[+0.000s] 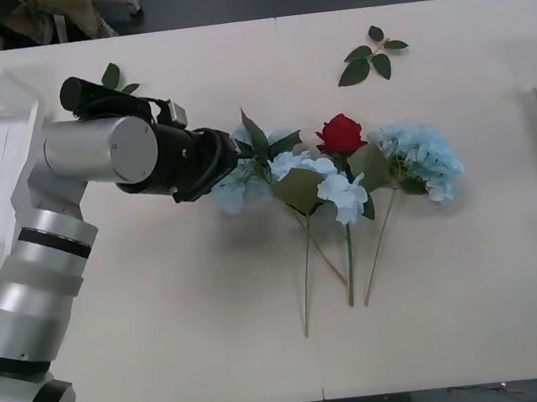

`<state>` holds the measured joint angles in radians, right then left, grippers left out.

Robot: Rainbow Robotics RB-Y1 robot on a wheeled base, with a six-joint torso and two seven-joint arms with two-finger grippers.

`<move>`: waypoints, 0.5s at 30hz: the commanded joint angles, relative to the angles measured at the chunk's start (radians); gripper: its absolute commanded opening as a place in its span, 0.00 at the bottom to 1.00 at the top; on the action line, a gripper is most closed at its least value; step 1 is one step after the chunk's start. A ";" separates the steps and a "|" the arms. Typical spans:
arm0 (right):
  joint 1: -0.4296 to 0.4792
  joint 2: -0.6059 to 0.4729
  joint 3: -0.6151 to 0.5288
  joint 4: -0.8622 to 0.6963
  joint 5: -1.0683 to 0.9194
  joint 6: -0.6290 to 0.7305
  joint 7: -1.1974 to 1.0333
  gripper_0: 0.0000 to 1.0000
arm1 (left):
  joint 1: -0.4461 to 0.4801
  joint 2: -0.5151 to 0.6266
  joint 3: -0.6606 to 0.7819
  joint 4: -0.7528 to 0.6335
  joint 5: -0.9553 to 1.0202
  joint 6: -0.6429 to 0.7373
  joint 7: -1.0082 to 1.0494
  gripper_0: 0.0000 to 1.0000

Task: Put the red flowers into the right box and the blue flowers into the left box

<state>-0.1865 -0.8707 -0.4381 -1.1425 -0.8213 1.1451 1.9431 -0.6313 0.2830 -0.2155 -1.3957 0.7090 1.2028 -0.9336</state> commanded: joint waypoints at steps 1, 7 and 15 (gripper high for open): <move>-0.016 -0.034 0.019 -0.079 -0.078 0.067 -0.029 0.92 | -0.080 -0.002 -0.056 0.078 0.018 -0.037 0.021 1.00; -0.014 -0.033 0.131 -0.330 -0.118 0.229 -0.313 0.92 | -0.114 -0.004 -0.147 0.150 0.055 -0.074 0.036 0.96; -0.014 0.045 0.214 -0.622 -0.142 0.338 -0.661 0.93 | -0.116 -0.004 -0.262 0.152 0.056 -0.074 0.061 0.92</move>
<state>-0.1960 -0.8590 -0.1925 -1.6924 -0.9621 1.4627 1.3804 -0.7248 0.2789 -0.4497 -1.2267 0.7608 1.1350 -0.9237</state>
